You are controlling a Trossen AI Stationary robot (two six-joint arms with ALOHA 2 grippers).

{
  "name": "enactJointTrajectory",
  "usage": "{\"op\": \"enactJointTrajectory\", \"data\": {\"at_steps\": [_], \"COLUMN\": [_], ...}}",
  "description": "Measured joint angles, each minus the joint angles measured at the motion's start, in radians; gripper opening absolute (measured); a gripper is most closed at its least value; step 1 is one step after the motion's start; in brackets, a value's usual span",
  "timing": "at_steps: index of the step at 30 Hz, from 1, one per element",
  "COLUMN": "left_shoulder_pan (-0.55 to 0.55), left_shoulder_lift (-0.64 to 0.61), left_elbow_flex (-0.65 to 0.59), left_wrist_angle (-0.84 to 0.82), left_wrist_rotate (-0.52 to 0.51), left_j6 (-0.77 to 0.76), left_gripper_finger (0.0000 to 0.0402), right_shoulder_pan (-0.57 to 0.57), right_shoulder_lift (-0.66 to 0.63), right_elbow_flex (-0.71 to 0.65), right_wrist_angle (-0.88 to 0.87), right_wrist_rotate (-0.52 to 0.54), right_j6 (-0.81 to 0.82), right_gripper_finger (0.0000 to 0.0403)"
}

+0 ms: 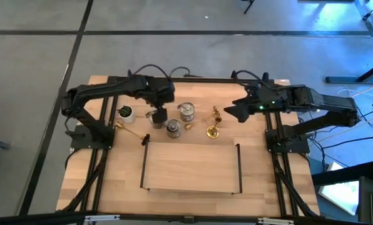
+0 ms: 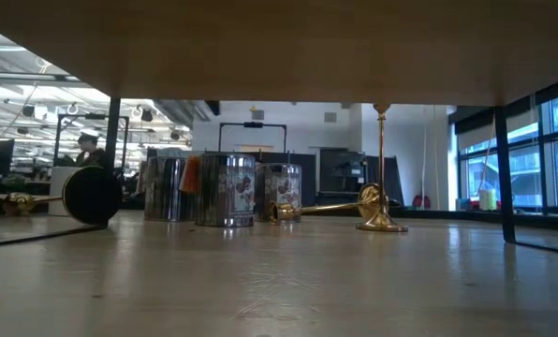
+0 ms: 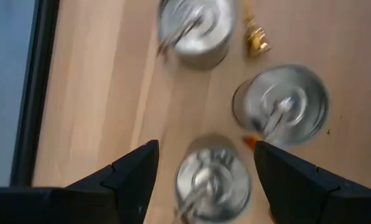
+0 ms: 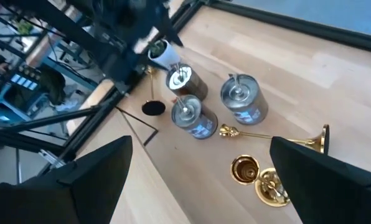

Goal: Pick & Place candle stick holders
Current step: Put the top left silver scented candle on the shelf

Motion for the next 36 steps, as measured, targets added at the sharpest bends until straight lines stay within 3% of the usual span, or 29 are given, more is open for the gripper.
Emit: {"op": "enactJointTrajectory", "data": {"at_steps": [3,7,9,23,26,31,36], "left_shoulder_pan": [0.057,0.152,0.180,0.127,0.113,0.109,0.071], "left_shoulder_lift": [-0.027,-0.051,-0.063,-0.116,-0.116,-0.116,-0.114], "left_elbow_flex": [-0.003,-0.003,-0.003,-0.004,-0.004,-0.004,-0.004], "left_wrist_angle": [-0.046,-0.084,-0.088,-0.101,-0.088,-0.072,-0.081], "left_wrist_rotate": [0.023,0.053,0.087,0.076,0.071,0.111,0.057], "left_j6": [-0.104,-0.392,-0.451,-0.058,-0.062,-0.228,-0.203], "left_gripper_finger": [0.0261,0.0261,0.0261,0.0261,0.0261,0.0261,0.0261], "right_shoulder_pan": [0.000,0.000,0.000,0.000,0.005,0.021,0.027], "right_shoulder_lift": [0.027,0.060,0.072,0.082,0.082,0.082,0.082], "right_elbow_flex": [0.000,0.000,0.000,-0.001,-0.001,-0.001,-0.001], "right_wrist_angle": [0.007,0.008,0.007,0.006,0.006,0.006,0.006], "right_wrist_rotate": [0.000,-0.003,-0.003,-0.067,-0.066,-0.066,-0.063], "right_j6": [0.000,0.012,0.019,-0.030,-0.067,-0.124,-0.160], "right_gripper_finger": [0.0383,0.0383,0.0383,0.0383,0.0383,0.0383,0.0383]}}
